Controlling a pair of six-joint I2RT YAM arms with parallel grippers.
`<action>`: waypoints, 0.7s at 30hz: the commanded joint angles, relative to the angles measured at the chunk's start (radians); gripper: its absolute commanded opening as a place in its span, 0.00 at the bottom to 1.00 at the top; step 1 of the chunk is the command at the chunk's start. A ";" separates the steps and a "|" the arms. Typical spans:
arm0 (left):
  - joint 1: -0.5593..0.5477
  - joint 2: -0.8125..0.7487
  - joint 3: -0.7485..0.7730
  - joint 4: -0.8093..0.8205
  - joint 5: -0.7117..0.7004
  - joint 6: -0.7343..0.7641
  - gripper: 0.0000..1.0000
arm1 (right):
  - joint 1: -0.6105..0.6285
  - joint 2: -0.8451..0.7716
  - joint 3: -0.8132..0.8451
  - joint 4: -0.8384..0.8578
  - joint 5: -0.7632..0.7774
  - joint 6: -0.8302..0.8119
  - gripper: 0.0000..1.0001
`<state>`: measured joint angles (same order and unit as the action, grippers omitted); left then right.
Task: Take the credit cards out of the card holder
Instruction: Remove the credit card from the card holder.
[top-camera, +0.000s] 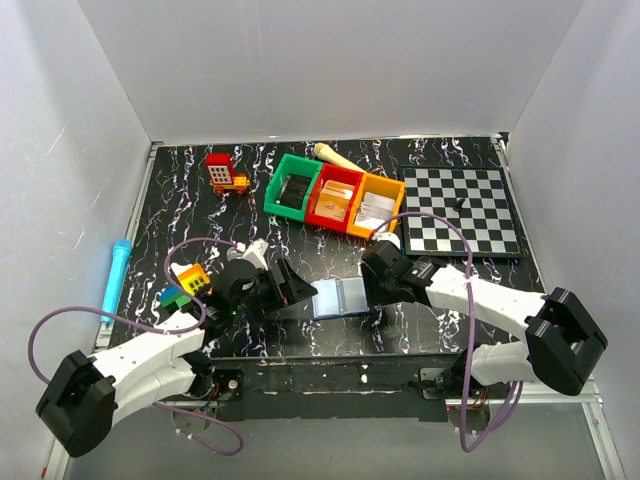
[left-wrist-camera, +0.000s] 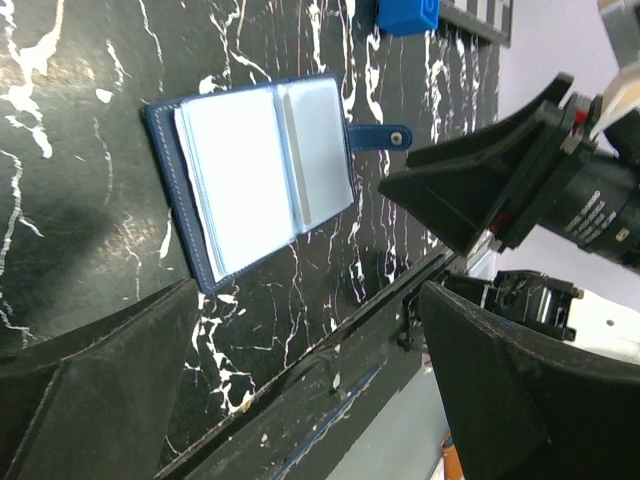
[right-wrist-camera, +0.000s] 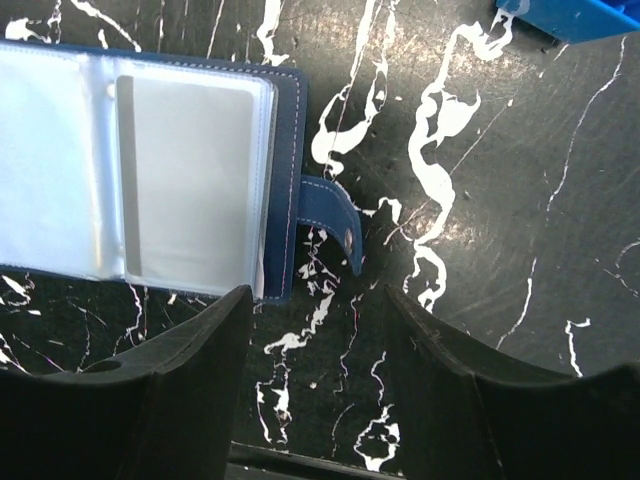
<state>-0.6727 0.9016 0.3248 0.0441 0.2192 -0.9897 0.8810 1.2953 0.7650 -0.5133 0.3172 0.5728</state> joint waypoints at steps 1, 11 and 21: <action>-0.045 0.059 0.085 -0.076 -0.058 0.033 0.91 | -0.075 0.005 -0.027 0.127 -0.113 0.010 0.60; -0.059 0.094 0.106 -0.075 -0.058 0.052 0.89 | -0.188 0.055 -0.043 0.180 -0.208 -0.027 0.45; -0.094 0.217 0.187 -0.096 -0.057 0.108 0.86 | -0.205 0.059 -0.073 0.180 -0.253 -0.037 0.06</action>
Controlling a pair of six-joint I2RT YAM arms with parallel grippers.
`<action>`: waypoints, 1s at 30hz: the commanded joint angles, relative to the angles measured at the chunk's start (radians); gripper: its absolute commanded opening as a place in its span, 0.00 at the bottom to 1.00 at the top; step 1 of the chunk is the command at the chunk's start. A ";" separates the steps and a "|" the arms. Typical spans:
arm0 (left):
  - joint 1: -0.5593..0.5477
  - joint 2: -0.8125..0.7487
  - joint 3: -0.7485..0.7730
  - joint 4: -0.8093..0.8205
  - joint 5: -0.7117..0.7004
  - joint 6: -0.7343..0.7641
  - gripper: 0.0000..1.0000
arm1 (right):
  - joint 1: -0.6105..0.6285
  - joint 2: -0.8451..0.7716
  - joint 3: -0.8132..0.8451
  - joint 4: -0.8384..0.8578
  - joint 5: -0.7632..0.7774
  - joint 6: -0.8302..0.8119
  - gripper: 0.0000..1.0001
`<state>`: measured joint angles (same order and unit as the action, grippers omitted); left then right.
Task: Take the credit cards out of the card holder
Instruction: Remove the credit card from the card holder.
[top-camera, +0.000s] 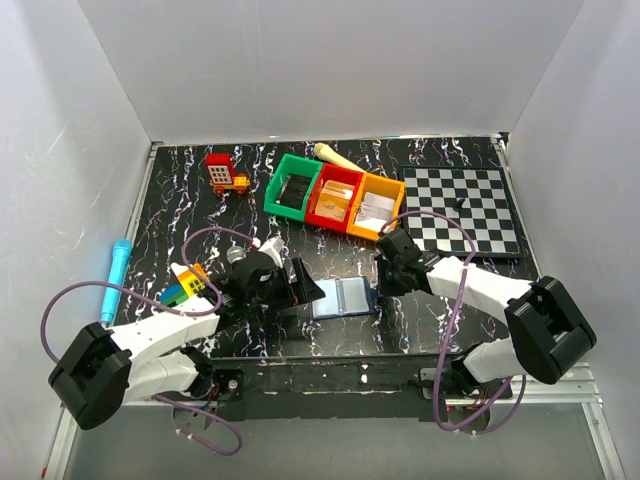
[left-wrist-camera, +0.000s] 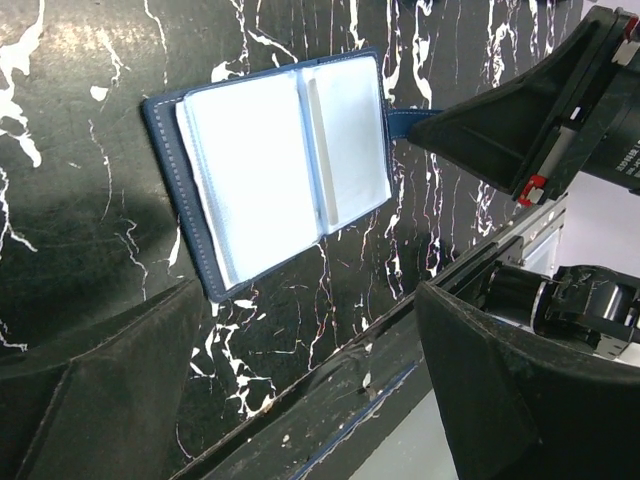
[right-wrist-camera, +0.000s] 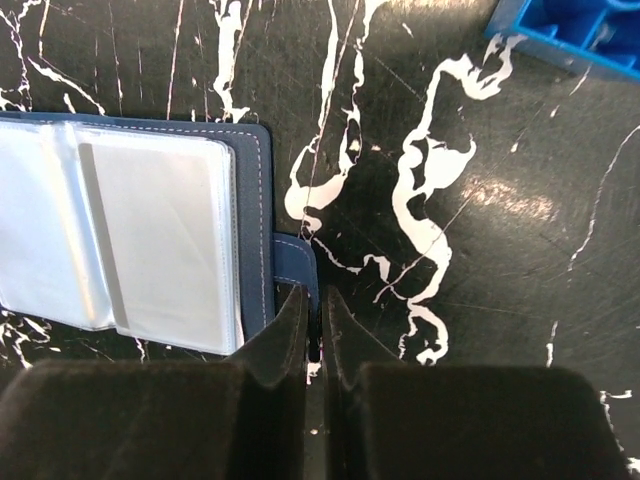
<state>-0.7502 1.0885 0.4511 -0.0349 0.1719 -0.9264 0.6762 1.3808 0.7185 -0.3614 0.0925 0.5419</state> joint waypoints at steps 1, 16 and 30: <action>-0.023 0.042 0.075 -0.025 -0.011 0.053 0.86 | 0.002 -0.041 -0.028 0.021 -0.022 -0.013 0.01; -0.129 0.251 0.305 -0.178 -0.133 0.172 0.83 | 0.006 -0.267 -0.059 -0.001 -0.152 -0.125 0.01; -0.190 0.470 0.488 -0.247 -0.157 0.250 0.79 | 0.005 -0.267 -0.013 -0.024 -0.194 -0.146 0.01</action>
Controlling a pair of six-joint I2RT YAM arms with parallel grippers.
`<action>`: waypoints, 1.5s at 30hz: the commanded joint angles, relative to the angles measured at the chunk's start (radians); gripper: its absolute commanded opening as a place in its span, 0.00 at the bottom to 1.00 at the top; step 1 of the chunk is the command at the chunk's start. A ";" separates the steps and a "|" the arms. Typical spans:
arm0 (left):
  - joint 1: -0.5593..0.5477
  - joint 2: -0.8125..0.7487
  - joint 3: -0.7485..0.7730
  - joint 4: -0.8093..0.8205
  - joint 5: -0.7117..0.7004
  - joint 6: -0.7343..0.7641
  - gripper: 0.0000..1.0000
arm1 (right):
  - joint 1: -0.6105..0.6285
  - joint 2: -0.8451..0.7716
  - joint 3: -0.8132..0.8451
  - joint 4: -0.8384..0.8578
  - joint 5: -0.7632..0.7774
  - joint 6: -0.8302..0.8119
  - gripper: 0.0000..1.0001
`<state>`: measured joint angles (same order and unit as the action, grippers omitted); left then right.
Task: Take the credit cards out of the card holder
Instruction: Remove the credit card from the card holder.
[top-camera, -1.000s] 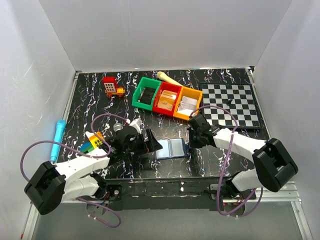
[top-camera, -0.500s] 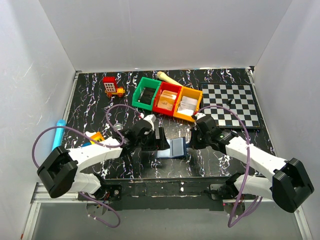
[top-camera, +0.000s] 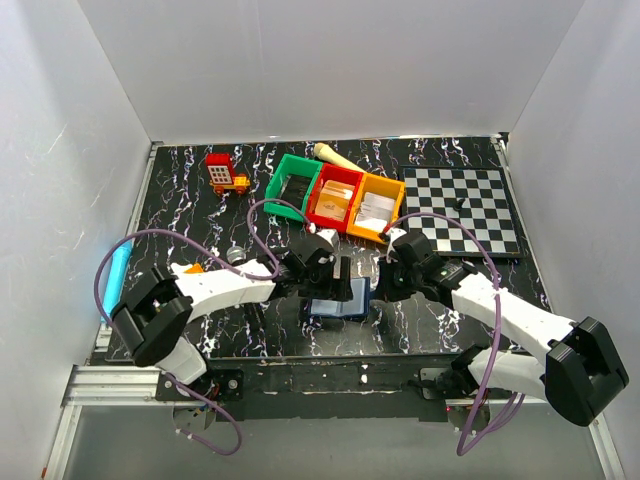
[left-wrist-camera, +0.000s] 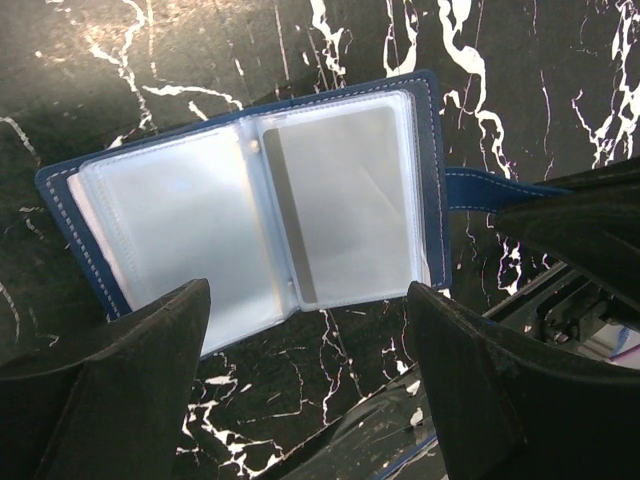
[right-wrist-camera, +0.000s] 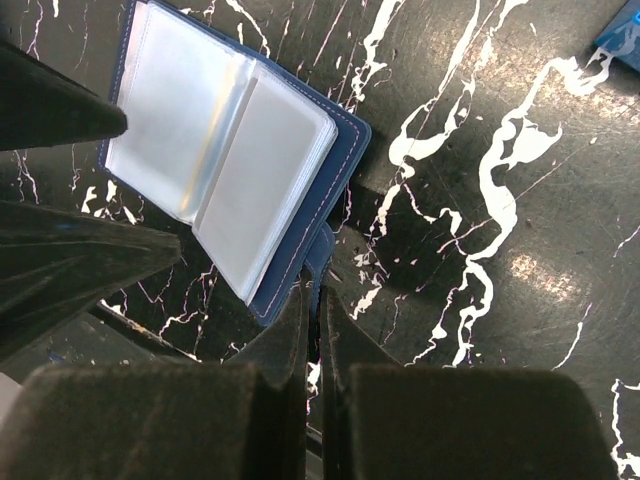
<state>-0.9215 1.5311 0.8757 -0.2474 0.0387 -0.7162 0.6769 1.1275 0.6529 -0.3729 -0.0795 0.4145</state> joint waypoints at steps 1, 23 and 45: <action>-0.023 0.040 0.071 -0.038 -0.025 0.043 0.79 | 0.004 -0.014 0.056 -0.015 -0.023 -0.020 0.01; -0.065 0.098 0.135 -0.053 -0.066 0.072 0.81 | 0.006 0.006 0.096 -0.031 -0.051 -0.040 0.01; -0.080 0.130 0.141 -0.066 -0.079 0.075 0.80 | 0.004 0.008 0.103 -0.037 -0.074 -0.042 0.01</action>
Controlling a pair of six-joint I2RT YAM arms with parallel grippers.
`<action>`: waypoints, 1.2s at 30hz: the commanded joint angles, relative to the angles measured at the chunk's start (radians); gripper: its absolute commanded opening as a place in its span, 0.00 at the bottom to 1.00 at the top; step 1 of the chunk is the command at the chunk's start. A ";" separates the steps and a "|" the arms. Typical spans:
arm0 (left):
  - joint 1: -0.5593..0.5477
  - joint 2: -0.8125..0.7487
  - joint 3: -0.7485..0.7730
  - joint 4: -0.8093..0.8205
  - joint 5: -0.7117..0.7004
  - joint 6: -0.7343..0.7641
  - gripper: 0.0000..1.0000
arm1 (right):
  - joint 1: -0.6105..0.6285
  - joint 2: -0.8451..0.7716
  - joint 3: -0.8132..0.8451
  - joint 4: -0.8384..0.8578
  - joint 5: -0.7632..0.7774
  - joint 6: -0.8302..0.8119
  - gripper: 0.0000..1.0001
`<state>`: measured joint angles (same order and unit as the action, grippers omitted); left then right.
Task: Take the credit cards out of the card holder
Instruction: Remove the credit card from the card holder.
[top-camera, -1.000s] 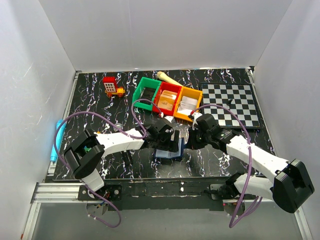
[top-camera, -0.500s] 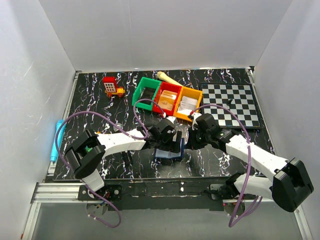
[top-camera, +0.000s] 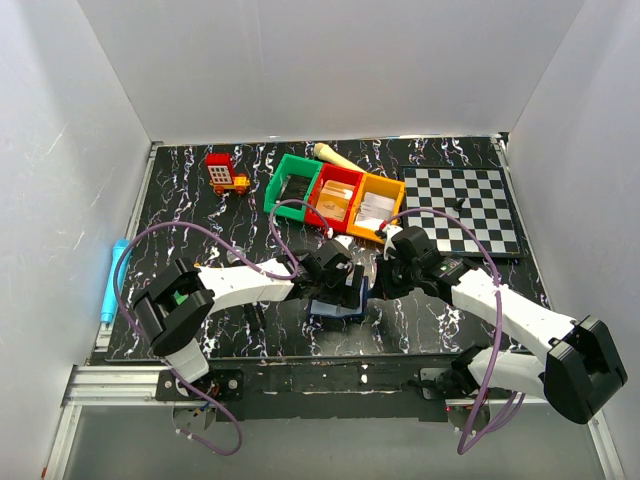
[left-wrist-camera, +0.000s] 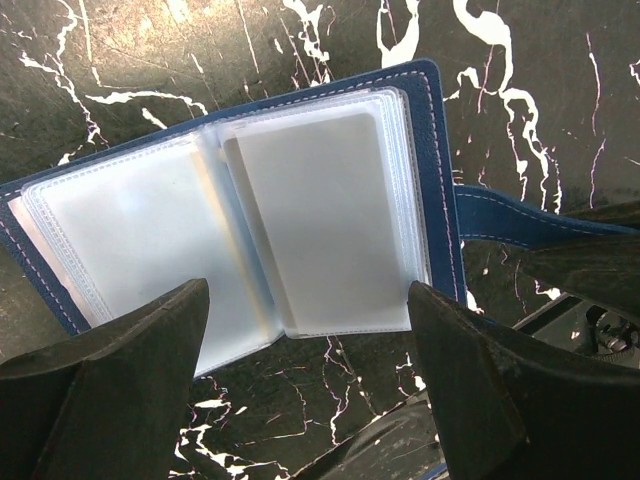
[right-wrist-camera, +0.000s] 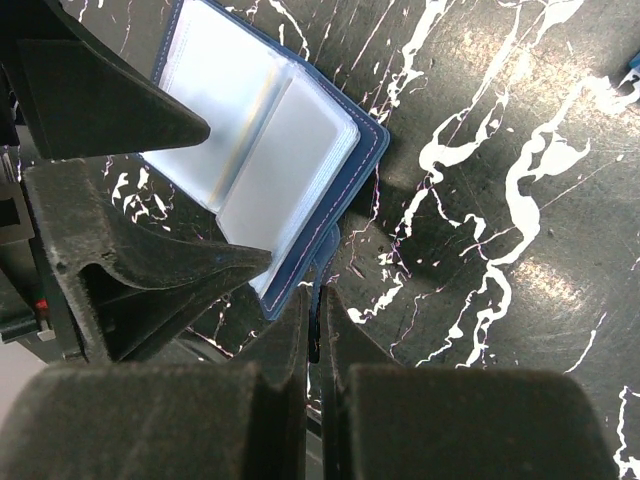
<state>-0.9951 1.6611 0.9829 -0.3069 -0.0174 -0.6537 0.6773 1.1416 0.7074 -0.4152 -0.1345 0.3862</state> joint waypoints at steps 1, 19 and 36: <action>-0.008 0.000 0.034 -0.006 -0.023 0.011 0.80 | 0.005 -0.008 0.049 0.006 -0.020 -0.013 0.01; -0.010 -0.007 0.025 -0.054 -0.118 -0.026 0.78 | 0.005 -0.020 0.058 -0.007 -0.033 -0.017 0.01; 0.019 -0.144 -0.038 -0.121 -0.239 -0.087 0.79 | 0.005 -0.026 0.058 -0.020 -0.030 -0.017 0.01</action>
<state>-0.9955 1.6215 0.9771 -0.3965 -0.1909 -0.7139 0.6773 1.1400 0.7238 -0.4244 -0.1524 0.3851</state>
